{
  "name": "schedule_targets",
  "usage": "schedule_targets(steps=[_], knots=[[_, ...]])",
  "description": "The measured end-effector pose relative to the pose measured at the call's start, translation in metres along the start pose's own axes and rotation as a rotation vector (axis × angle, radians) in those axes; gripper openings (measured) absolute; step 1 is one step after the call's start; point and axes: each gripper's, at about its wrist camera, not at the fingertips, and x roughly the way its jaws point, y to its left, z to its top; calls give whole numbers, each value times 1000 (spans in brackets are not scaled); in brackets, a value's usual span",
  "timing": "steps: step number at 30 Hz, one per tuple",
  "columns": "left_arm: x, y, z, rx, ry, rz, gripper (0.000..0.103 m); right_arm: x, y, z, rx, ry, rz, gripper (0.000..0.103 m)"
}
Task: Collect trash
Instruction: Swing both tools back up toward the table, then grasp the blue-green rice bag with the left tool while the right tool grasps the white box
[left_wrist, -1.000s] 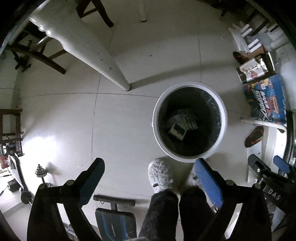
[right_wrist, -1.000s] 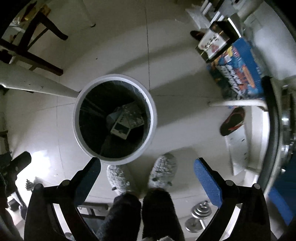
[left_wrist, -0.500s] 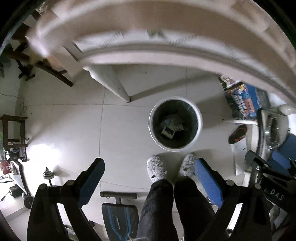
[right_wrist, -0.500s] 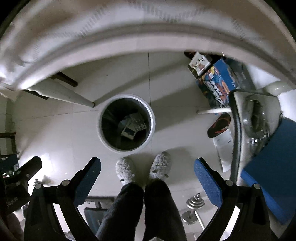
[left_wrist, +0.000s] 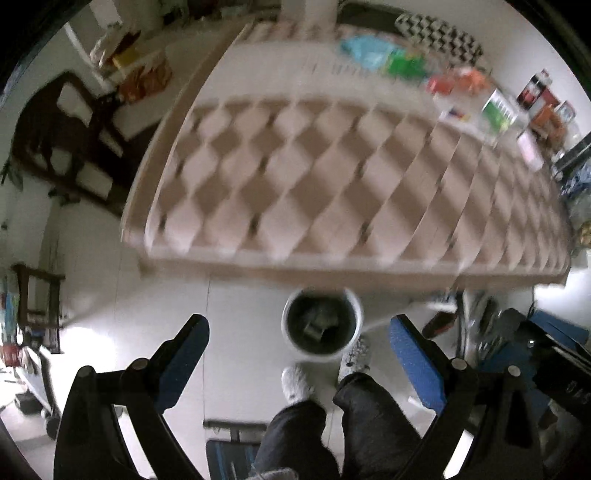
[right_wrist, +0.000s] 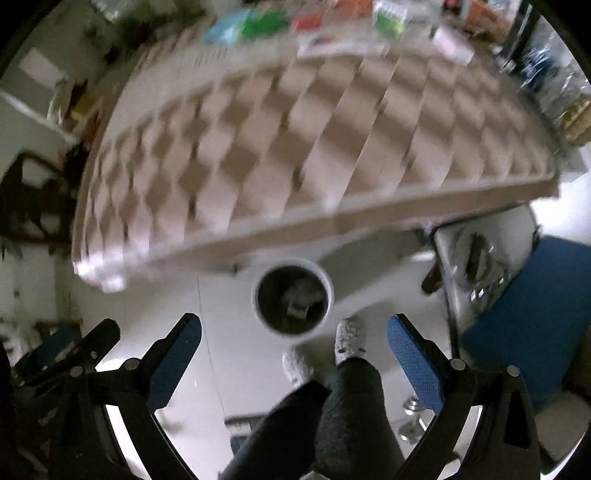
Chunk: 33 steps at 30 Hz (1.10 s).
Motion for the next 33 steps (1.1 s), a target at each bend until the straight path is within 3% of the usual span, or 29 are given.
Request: schedule_targets(steps=[7,13,16,20,24,28,30,31,33], knots=[[0,-57,110,-14,-58,-17,100,-37,-54,119,65,-96,-65,102],[36,-95,225,-107,-41,12,100,-24,-113,263,95,-109,-103,102],[61,-111,272,-160,0,6,100,0,-138,347,85,-80,-131,102],[95,-121,316,-214,51,-1,99,40,-157,430,29,-9,-178,102],[130,-122,350,-280,91,-31,98,87,-158,483,-98,100,-236,102],[160,-115,368,-346,126,-52,98,124,-153,507,-161,179,-244,102],[173,-111,373,-380,148,-69,90,137,-151,513,-159,201,-237,102],[180,-108,375,-404,163,-83,73,141,-151,514,-152,208,-233,102],[189,-104,377,-433,182,-124,55,149,-149,519,-131,219,-207,101]])
